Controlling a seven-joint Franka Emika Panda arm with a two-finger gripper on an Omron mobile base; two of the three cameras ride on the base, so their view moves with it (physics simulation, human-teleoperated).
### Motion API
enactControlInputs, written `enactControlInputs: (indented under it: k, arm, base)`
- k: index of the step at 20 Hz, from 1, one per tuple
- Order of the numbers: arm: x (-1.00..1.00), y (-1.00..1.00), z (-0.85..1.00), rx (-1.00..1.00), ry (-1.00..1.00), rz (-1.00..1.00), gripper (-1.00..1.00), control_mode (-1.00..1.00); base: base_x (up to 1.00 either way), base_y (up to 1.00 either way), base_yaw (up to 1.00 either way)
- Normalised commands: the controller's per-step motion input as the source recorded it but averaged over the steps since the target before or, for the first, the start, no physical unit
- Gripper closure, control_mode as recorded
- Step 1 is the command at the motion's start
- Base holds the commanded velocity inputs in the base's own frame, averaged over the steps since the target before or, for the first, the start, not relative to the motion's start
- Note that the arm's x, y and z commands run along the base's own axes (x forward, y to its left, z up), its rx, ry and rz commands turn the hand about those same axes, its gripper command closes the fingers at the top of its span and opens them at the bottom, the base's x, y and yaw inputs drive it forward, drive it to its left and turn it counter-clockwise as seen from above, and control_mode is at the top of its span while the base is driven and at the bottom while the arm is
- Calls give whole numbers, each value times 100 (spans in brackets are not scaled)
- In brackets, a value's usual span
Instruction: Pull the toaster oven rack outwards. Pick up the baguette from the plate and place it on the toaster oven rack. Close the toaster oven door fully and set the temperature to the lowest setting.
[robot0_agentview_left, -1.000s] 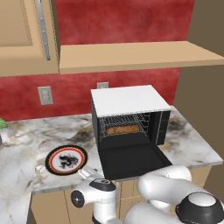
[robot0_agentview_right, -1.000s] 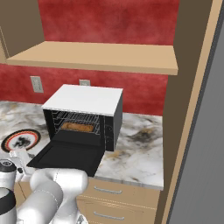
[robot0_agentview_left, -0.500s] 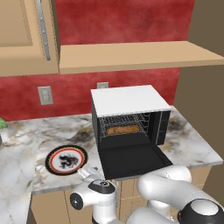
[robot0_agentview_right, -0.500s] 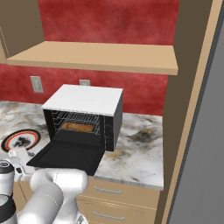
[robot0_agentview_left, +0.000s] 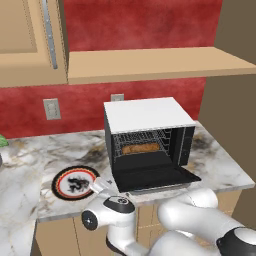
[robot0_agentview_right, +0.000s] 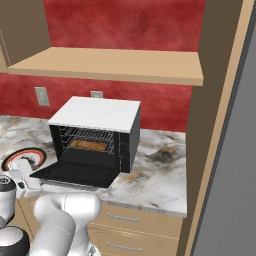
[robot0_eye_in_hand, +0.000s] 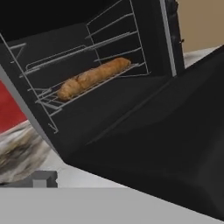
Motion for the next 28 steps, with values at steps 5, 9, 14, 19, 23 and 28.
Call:
enactControlInputs:
  k: [5, 9, 14, 19, 23, 28]
  arm:
    - [23, -51, 33, 4, 0, 7, -100, -100]
    - [32, -53, 36, 5, 0, 7, -100, -100]
    - [38, -41, 37, 3, 0, 4, -100, -100]
    - [46, -36, 33, 2, 0, 3, -100, -100]
    - [48, -36, 31, 2, 0, 3, -100, -100]
    - [51, -38, 30, 2, 1, 4, -100, -100]
  base:
    - [0, 0, 0]
    - [0, 0, 0]
    - [0, 0, 0]
    - [0, 0, 0]
    - [0, 0, 0]
    - [0, 0, 0]
